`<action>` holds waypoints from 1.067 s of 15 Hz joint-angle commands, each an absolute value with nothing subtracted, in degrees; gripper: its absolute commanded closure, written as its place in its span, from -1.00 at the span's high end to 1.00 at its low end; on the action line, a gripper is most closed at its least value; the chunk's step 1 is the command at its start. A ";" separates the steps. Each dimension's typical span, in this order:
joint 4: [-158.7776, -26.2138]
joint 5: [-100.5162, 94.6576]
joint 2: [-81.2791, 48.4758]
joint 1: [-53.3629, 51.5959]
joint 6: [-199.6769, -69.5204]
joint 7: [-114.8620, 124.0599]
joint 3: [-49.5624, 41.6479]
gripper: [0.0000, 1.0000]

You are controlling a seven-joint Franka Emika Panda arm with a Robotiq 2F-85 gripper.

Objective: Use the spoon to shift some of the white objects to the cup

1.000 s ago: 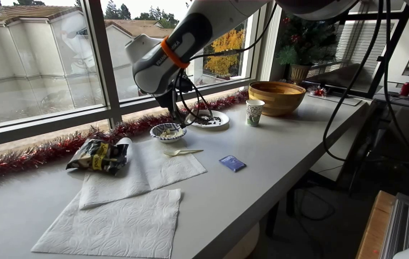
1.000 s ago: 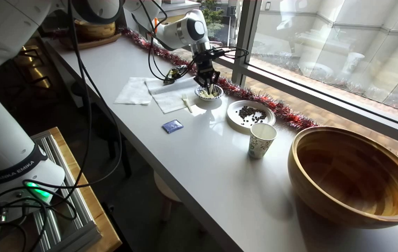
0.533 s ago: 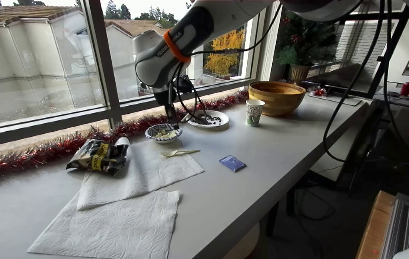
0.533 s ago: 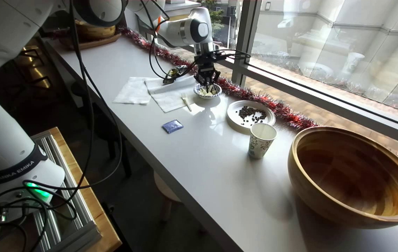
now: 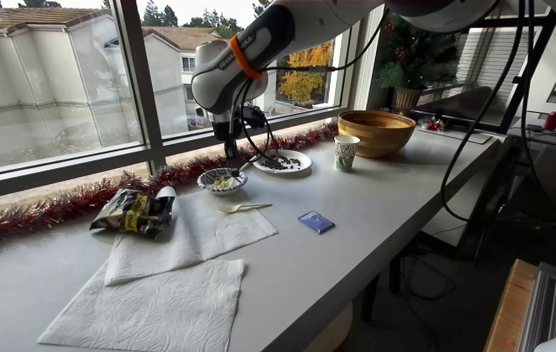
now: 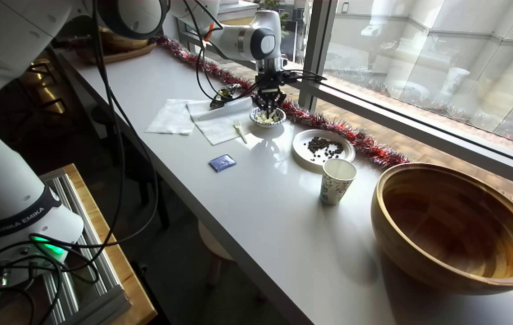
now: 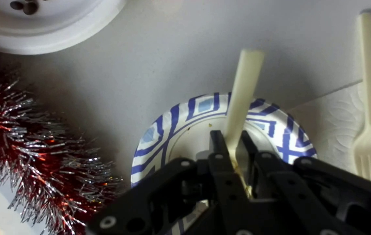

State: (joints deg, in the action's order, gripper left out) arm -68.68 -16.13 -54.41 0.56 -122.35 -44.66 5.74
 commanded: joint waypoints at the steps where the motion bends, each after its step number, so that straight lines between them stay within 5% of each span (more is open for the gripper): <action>1: -68.95 -12.08 -55.29 2.59 -125.74 -48.68 7.92 -0.93; 16: -68.50 0.62 -58.42 9.94 -128.68 -66.09 14.40 -0.93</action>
